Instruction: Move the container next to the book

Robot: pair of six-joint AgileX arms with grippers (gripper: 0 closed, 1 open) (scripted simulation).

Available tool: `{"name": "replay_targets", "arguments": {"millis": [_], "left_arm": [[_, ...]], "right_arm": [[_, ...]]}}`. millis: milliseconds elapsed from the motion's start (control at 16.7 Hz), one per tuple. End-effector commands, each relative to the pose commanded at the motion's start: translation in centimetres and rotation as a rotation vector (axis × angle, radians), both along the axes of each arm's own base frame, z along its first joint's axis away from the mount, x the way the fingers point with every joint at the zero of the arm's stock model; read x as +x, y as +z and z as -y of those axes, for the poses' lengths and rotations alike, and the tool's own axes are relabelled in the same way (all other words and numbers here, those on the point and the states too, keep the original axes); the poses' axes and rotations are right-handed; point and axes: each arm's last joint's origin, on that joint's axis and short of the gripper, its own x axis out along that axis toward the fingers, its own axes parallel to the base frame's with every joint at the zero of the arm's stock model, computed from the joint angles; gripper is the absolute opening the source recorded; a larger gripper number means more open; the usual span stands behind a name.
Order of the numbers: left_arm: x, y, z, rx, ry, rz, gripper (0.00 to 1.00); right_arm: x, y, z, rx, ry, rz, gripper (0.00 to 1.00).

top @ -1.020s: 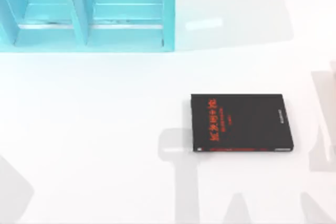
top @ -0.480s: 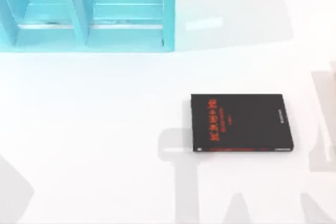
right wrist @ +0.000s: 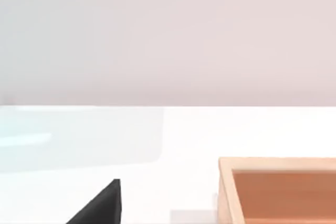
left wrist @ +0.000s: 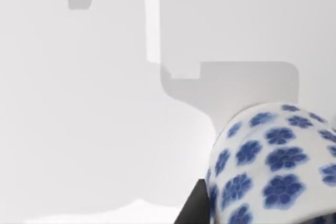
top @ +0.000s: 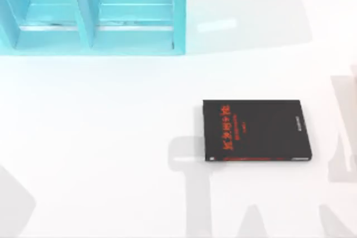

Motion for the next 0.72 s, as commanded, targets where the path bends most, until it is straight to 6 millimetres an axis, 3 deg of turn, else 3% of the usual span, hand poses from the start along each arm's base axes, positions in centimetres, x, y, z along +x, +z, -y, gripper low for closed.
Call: {"name": "replay_targets", "arguments": {"millis": [480, 720], "left_arm": [[0.0, 4.4, 0.0, -0.006, 0.003, -0.004, 0.00], [0.0, 4.9, 0.0, -0.001, 0.000, 0.000, 0.00]], "right_arm": [[0.0, 0.0, 0.0, 0.000, 0.000, 0.000, 1.00], [0.0, 0.0, 0.0, 0.000, 0.000, 0.000, 1.00]]}}
